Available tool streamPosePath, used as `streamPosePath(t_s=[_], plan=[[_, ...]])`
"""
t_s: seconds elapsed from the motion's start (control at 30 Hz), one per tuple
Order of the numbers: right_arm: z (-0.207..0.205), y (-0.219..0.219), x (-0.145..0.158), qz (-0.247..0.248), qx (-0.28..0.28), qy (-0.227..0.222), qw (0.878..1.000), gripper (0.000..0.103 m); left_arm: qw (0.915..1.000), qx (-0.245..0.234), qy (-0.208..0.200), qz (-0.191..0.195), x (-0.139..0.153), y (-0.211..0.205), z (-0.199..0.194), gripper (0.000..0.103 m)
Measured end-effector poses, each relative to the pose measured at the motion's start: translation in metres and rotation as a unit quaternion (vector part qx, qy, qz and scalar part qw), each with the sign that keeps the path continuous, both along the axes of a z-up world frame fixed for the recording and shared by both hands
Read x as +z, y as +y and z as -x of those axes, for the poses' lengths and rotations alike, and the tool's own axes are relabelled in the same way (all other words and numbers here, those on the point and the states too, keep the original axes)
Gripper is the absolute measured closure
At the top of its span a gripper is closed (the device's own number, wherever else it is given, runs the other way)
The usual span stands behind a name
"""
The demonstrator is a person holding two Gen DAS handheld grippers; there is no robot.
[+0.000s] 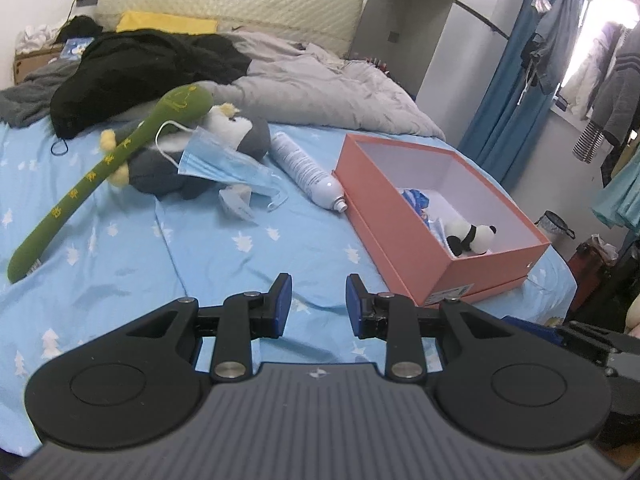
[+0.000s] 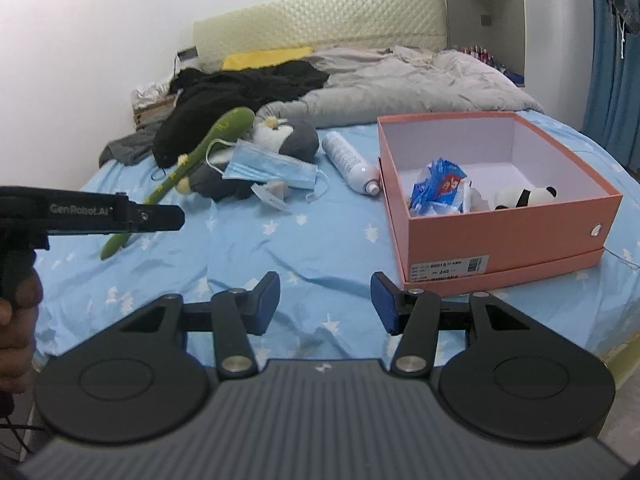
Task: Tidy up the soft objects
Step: 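Withdraw both tools from the box toward the blue mask, then grasp the mask ear loop with the left tool while the right tool grasps the clear plastic wrapper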
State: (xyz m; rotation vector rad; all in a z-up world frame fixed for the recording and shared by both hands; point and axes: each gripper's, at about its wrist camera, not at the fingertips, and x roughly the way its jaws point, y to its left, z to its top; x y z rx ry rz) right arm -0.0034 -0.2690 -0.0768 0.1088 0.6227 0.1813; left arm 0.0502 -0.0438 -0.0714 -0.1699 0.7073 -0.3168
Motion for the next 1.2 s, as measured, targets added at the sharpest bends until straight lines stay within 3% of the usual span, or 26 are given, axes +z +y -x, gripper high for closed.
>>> streamPosePath(t_s=[0.47, 0.87, 1.0, 1.2], plan=[[-0.067, 0.033, -0.027, -0.003, 0.046, 0.012, 0.999, 0.05, 0.9981, 0.051, 0.034, 0.011, -0.046, 0.034, -0.075, 0.069], [-0.163, 0.063, -0.083, -0.005, 0.084, 0.034, 0.996, 0.05, 0.9936, 0.105, 0.032, 0.024, -0.092, 0.077, -0.169, 0.069], [-0.195, 0.077, -0.095, -0.003, 0.102, 0.029, 0.994, 0.05, 0.991, 0.123, 0.025, 0.048, -0.102, 0.09, -0.202, 0.06], [-0.237, 0.095, -0.104, 0.003, 0.113, 0.02, 0.993, 0.05, 0.986, 0.135, 0.022, 0.095, -0.116, 0.103, -0.245, 0.059]])
